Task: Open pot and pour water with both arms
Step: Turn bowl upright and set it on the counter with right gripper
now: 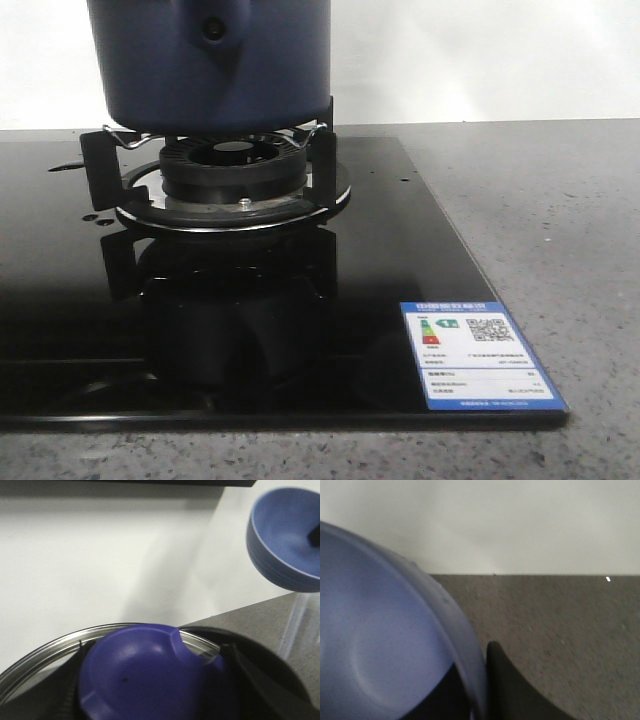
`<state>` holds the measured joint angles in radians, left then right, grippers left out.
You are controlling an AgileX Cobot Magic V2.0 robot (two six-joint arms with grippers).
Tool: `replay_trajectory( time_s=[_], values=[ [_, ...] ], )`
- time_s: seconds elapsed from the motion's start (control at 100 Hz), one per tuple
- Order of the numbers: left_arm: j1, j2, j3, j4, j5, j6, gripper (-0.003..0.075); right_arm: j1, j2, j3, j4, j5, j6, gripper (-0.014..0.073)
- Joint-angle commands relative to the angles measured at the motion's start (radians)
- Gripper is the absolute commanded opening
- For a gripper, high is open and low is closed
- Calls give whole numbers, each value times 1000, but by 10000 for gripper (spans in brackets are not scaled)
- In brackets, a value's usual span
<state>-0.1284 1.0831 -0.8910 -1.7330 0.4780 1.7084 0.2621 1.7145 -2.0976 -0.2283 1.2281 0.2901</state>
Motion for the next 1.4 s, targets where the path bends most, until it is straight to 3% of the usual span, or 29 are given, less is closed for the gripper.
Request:
replay_trajectory(
  time_s=[0.0, 0.14, 0.37, 0.66, 0.88, 0.98, 1.11, 1.18, 1.39],
  values=[
    [-17, 8, -92, -61, 81, 3, 295, -85, -65, -23, 98, 45, -77, -42],
    [-47, 74, -157, -92, 122, 3, 295, -214, -108, 79, 252, 87, -132, -42],
    [-98, 169, -229, -102, 182, 3, 295, -311, -195, 398, 265, 47, -157, -42],
    [-125, 212, -254, -99, 193, 3, 295, -344, -283, 792, 265, -83, -169, -42],
    [-125, 219, -254, -74, 194, 3, 295, -344, -300, 862, 259, -106, -169, -34],
    [-126, 233, -254, -70, 198, 3, 295, -344, -300, 862, 255, -106, -169, 59],
    [-126, 263, -254, -68, 208, 3, 295, -344, -304, 862, 255, -100, -169, 300],
    [-126, 273, -254, -65, 210, 3, 295, -344, -323, 862, 253, -108, -169, 383],
    [-126, 284, -254, -56, 214, 22, 295, -342, -507, 860, 253, -197, -169, 398]
  ],
)
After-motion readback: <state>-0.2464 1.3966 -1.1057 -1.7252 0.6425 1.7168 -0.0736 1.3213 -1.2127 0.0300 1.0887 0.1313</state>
